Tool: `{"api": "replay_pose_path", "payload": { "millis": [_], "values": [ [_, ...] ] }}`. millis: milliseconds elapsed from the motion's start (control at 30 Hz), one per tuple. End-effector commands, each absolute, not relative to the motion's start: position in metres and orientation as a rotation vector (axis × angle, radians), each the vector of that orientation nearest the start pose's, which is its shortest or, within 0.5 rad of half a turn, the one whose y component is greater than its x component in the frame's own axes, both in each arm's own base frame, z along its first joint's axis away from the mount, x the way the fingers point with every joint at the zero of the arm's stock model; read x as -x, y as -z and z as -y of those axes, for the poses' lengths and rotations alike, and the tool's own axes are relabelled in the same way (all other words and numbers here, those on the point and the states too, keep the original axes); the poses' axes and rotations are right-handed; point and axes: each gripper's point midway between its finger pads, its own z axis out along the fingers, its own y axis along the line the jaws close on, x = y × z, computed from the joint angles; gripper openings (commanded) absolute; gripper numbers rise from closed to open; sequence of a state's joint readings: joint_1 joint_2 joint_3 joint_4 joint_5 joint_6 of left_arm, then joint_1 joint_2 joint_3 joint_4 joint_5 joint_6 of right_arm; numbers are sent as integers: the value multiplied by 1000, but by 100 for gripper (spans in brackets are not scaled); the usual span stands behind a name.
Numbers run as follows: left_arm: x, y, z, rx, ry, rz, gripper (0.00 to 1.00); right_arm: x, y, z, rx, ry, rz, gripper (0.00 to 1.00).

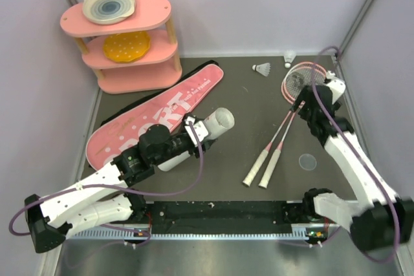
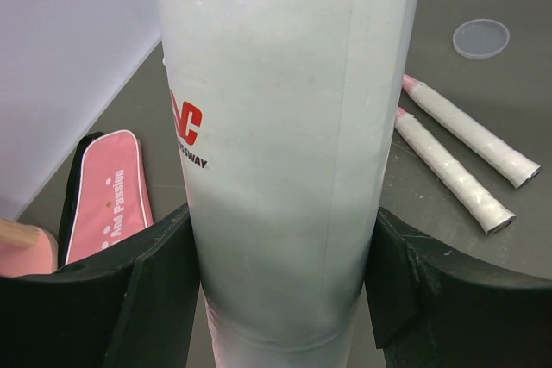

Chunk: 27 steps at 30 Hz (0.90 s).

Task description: Pack up the badminton gear

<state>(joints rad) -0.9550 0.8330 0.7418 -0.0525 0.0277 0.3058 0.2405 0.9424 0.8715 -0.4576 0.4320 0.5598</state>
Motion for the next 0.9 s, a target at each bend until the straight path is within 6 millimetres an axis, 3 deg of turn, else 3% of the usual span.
{"api": "replay_pose_path", "payload": {
  "millis": [0,67,133,400,667,867],
  "values": [
    [-199,-305,268,-977,512,-1289,17,-333,-171,20,-543,230,-2168,82],
    [-197,-304,270,-985,521,-1288,17,-344,-163,28,-512,293,-2226,83],
    [-196,-305,271,-989,526,-1284,17,-354,-142,33,-491,380,-2288,83],
    [-194,-308,270,-982,528,-1275,17,-389,-135,62,-413,667,-2272,77],
    [-193,-310,269,-981,528,-1268,17,-410,-115,64,-355,716,-2310,70],
    [-191,-312,270,-983,538,-1262,17,-416,-90,74,-323,851,-2354,54]
  ]
}}
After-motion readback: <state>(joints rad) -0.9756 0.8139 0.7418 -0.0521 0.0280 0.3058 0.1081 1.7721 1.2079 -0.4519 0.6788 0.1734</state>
